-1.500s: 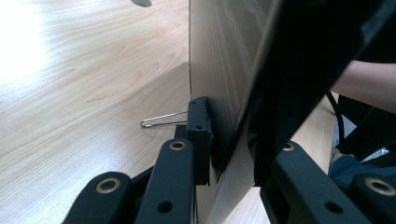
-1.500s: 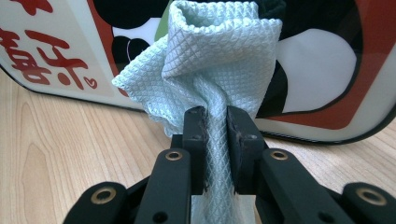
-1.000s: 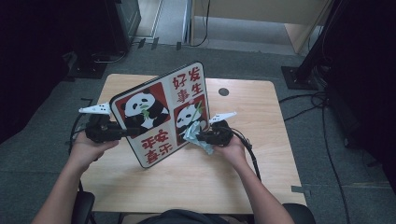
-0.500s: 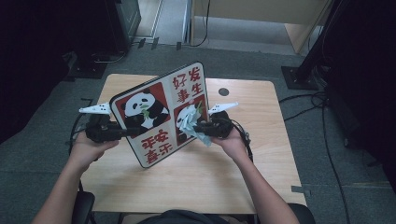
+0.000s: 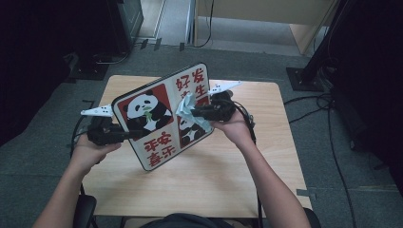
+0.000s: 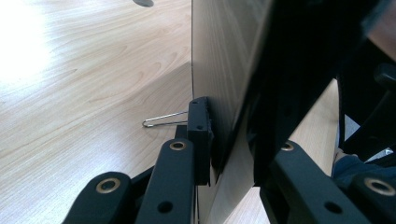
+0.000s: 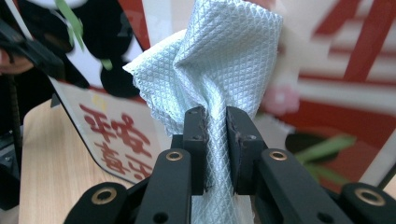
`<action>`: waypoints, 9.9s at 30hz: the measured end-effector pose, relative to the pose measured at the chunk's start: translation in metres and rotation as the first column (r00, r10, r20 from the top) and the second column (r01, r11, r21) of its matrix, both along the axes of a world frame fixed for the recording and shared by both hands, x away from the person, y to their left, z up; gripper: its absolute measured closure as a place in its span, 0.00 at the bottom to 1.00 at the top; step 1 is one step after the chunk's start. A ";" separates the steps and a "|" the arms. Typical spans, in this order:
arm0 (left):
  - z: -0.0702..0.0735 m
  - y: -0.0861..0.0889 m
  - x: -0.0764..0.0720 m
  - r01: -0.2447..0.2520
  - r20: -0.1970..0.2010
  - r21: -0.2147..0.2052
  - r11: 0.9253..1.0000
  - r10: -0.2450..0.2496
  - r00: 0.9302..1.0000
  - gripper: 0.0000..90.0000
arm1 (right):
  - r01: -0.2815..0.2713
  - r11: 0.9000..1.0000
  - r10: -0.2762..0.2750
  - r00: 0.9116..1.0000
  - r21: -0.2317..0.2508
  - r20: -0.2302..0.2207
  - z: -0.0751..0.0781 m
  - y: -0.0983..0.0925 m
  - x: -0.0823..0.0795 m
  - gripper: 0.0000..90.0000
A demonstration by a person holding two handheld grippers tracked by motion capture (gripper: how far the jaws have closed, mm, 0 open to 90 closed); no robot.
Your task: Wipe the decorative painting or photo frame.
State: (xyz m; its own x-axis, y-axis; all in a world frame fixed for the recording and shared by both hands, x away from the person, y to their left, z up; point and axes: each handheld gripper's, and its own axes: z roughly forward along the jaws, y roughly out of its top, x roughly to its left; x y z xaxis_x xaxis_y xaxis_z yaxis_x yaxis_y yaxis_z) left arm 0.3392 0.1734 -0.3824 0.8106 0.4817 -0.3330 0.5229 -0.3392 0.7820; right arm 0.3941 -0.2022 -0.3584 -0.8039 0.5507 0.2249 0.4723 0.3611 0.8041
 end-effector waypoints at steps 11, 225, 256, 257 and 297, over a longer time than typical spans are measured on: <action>0.000 0.000 0.000 0.002 -0.002 0.002 1.000 -0.002 1.000 0.88 | -0.021 1.000 0.022 0.998 -0.009 0.055 0.059 0.016 0.009 0.89; 0.003 0.001 -0.003 -0.010 0.003 0.000 1.000 0.010 1.000 0.86 | -0.133 0.986 0.138 0.989 -0.096 0.047 0.072 0.081 0.008 0.88; 0.003 0.001 -0.003 -0.005 -0.002 -0.004 1.000 0.005 1.000 0.86 | -0.137 0.988 0.135 0.990 -0.068 -0.038 0.004 0.066 -0.007 0.88; 0.003 0.001 -0.003 -0.005 -0.003 -0.004 1.000 0.005 1.000 0.86 | -0.136 0.988 0.133 0.990 -0.071 -0.044 0.001 0.066 -0.008 0.88; 0.003 0.001 -0.004 -0.001 0.005 -0.002 1.000 0.001 1.000 0.86 | -0.111 0.990 0.096 0.983 -0.090 -0.158 -0.092 0.047 -0.027 0.88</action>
State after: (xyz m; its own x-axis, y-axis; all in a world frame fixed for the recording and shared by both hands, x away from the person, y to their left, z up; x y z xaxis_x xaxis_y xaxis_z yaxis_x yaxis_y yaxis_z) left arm 0.3354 0.1744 -0.3798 0.8120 0.4815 -0.3300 0.5191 -0.3372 0.7854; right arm 0.3675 -0.1553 -0.4501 -0.8180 0.4914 0.2990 0.5430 0.4880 0.6834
